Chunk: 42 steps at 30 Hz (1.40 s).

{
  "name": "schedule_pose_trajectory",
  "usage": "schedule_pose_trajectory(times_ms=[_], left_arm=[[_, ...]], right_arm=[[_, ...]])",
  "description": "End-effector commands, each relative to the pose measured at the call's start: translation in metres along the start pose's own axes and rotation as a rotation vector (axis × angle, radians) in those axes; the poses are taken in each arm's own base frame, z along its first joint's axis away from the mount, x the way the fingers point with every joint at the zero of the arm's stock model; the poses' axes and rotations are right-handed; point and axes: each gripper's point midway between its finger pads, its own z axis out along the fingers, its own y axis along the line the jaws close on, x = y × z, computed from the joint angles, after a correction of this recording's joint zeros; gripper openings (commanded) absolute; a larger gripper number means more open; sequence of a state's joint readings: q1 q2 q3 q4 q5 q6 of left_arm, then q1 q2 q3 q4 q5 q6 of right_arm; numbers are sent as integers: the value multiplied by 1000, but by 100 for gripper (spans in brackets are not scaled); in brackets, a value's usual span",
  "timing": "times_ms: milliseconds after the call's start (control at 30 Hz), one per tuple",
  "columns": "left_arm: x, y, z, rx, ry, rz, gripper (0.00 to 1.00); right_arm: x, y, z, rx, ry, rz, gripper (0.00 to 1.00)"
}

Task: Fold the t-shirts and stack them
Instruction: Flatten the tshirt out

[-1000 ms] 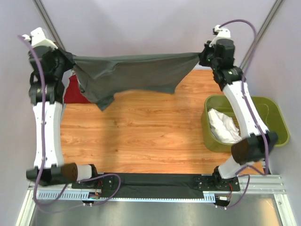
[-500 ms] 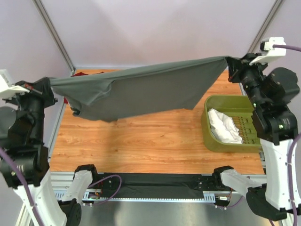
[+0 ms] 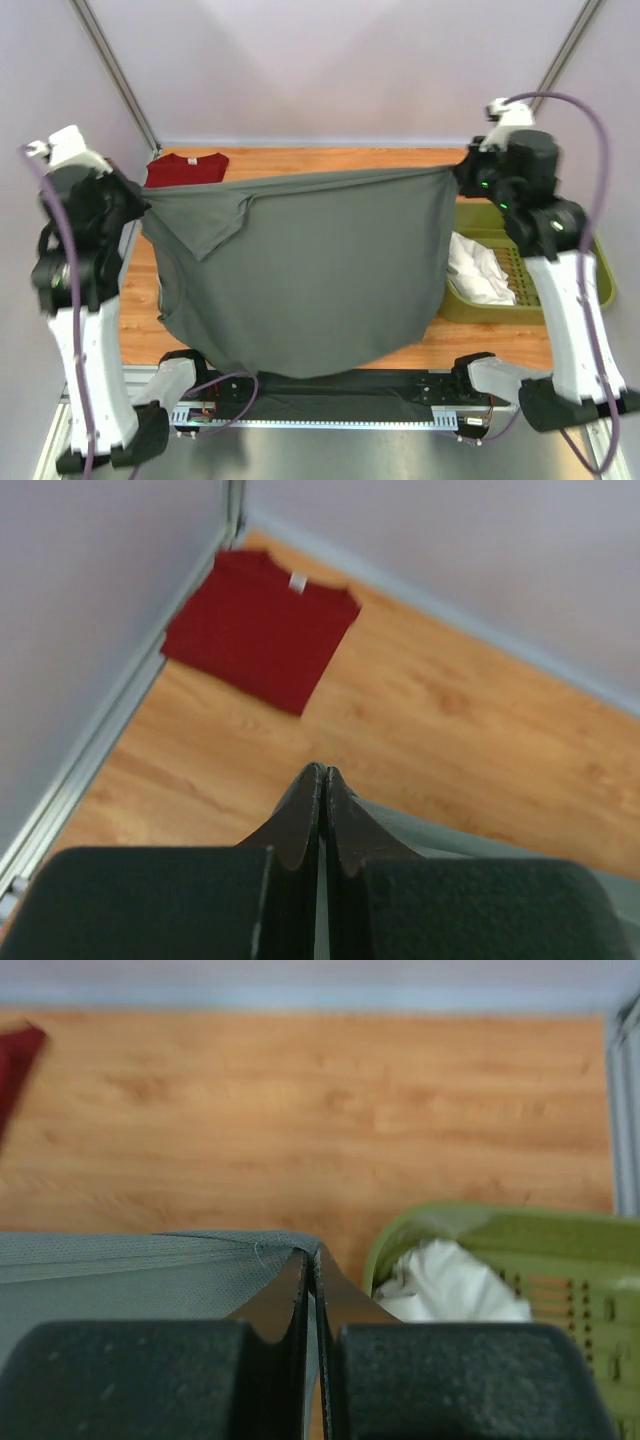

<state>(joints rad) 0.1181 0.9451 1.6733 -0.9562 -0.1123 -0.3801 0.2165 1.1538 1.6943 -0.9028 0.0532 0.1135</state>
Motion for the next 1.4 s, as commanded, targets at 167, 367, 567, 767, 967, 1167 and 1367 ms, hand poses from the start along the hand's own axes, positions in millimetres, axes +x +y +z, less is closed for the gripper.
schedule_pose_trajectory(times_ms=[167,367,567,767,967,1167,1367], left_arm=[[86,9,133,-55,218,-11,0],[176,18,233,-103,441,-53,0],[222,19,298,-116,543,-87,0],[237,13,333,-96,547,-119,0],[244,15,356,-125,538,-154,0],[248,12,384,-108,511,-165,0],[258,4,402,-54,520,-178,0]], right_arm=[[137,-17,155,96,363,36,0],[202,-21,249,133,535,53,0],[215,-25,327,159,567,21,0],[218,-36,367,165,522,46,0],[214,-53,384,218,454,135,0],[217,-58,404,202,423,202,0],[227,-60,416,202,419,212,0]])
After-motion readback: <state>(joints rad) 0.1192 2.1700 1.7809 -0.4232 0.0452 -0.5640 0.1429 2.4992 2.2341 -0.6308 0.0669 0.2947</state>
